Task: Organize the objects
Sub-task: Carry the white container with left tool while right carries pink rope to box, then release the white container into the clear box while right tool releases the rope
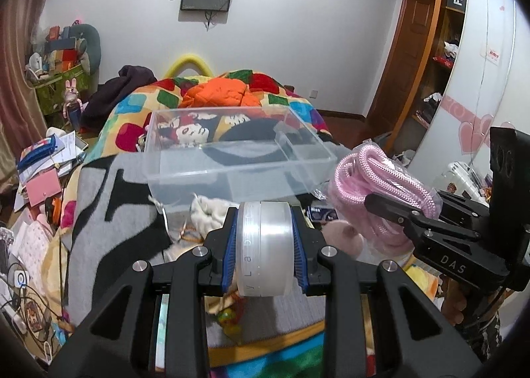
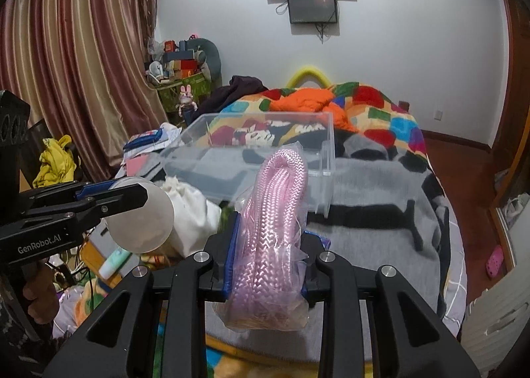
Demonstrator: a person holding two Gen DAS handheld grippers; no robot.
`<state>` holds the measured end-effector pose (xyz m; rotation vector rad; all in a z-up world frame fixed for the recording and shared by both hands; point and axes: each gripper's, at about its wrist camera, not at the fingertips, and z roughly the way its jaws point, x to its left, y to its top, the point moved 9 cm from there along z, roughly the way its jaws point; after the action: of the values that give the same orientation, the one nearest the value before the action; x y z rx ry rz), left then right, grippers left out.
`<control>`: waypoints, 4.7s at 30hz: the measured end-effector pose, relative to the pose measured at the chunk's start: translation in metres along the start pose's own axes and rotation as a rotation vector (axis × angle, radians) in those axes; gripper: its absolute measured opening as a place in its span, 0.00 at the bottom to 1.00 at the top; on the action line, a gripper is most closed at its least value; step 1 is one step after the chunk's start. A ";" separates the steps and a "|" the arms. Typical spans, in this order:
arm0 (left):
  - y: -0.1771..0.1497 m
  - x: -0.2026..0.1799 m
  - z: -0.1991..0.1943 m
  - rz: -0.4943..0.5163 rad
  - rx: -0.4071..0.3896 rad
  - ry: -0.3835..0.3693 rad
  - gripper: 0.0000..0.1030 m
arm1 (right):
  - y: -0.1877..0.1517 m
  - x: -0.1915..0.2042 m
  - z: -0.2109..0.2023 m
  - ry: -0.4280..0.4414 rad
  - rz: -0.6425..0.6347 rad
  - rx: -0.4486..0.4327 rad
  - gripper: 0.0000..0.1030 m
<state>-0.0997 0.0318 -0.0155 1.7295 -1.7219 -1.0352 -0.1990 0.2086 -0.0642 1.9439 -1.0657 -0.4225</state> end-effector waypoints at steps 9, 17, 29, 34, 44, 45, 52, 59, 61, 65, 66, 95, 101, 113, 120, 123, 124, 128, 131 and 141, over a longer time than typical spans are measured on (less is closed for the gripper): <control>0.022 0.014 0.010 0.003 -0.030 0.031 0.29 | 0.025 -0.004 0.007 0.008 -0.004 -0.035 0.17; 0.019 0.021 0.019 -0.002 -0.023 0.040 0.29 | 0.010 -0.010 0.035 0.010 -0.001 0.038 0.12; 0.012 0.017 0.019 0.017 -0.020 0.042 0.29 | -0.005 -0.003 0.038 0.040 -0.045 0.091 0.65; 0.002 0.016 0.022 0.017 0.004 0.039 0.29 | -0.020 0.014 0.044 0.062 -0.112 0.127 0.65; -0.005 0.018 0.027 0.022 0.019 0.044 0.29 | -0.041 0.021 0.065 0.101 -0.125 0.200 0.42; -0.004 0.017 0.027 0.025 0.017 0.046 0.29 | -0.040 0.020 0.064 0.103 -0.119 0.201 0.38; 0.009 0.012 0.021 0.049 -0.012 0.044 0.28 | -0.031 0.018 0.056 0.072 -0.121 0.158 0.21; 0.022 0.011 0.020 0.053 -0.024 0.041 0.28 | -0.013 0.015 0.047 0.075 -0.091 0.108 0.10; 0.026 0.011 0.019 0.053 -0.030 0.047 0.28 | -0.009 0.014 0.046 0.074 -0.083 0.099 0.10; 0.036 0.014 0.015 0.045 -0.045 0.043 0.28 | 0.002 0.013 0.038 0.072 -0.077 0.063 0.10; 0.038 0.015 0.014 0.044 -0.050 0.043 0.28 | 0.006 0.013 0.036 0.073 -0.074 0.052 0.10; 0.095 0.051 0.054 0.033 -0.080 0.115 0.28 | 0.087 -0.023 0.064 0.020 -0.002 -0.053 0.10; 0.099 0.064 0.076 0.030 -0.065 0.134 0.28 | 0.094 -0.025 0.084 0.008 -0.006 -0.038 0.10; 0.088 0.089 0.119 0.016 0.004 0.133 0.28 | 0.103 -0.024 0.123 -0.010 -0.034 -0.008 0.07; 0.078 0.098 0.135 -0.007 0.058 0.122 0.28 | 0.091 -0.016 0.138 -0.004 -0.066 0.040 0.07; 0.076 0.100 0.138 -0.009 0.079 0.128 0.28 | 0.085 -0.016 0.140 0.009 -0.065 0.059 0.07; 0.074 0.100 0.140 -0.007 0.088 0.128 0.28 | 0.084 -0.016 0.141 0.014 -0.065 0.064 0.07; 0.072 0.100 0.145 -0.021 0.118 0.097 0.28 | 0.080 -0.014 0.141 0.019 -0.068 0.077 0.08; 0.069 0.100 0.151 -0.025 0.147 0.073 0.28 | 0.077 -0.012 0.141 0.010 -0.074 0.084 0.08; 0.062 0.102 0.161 -0.035 0.195 0.056 0.30 | 0.075 -0.011 0.139 0.005 -0.068 0.088 0.08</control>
<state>-0.2725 -0.0465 -0.0802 1.8951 -1.8145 -0.8485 -0.3316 0.1244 -0.0849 2.0627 -1.0326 -0.4138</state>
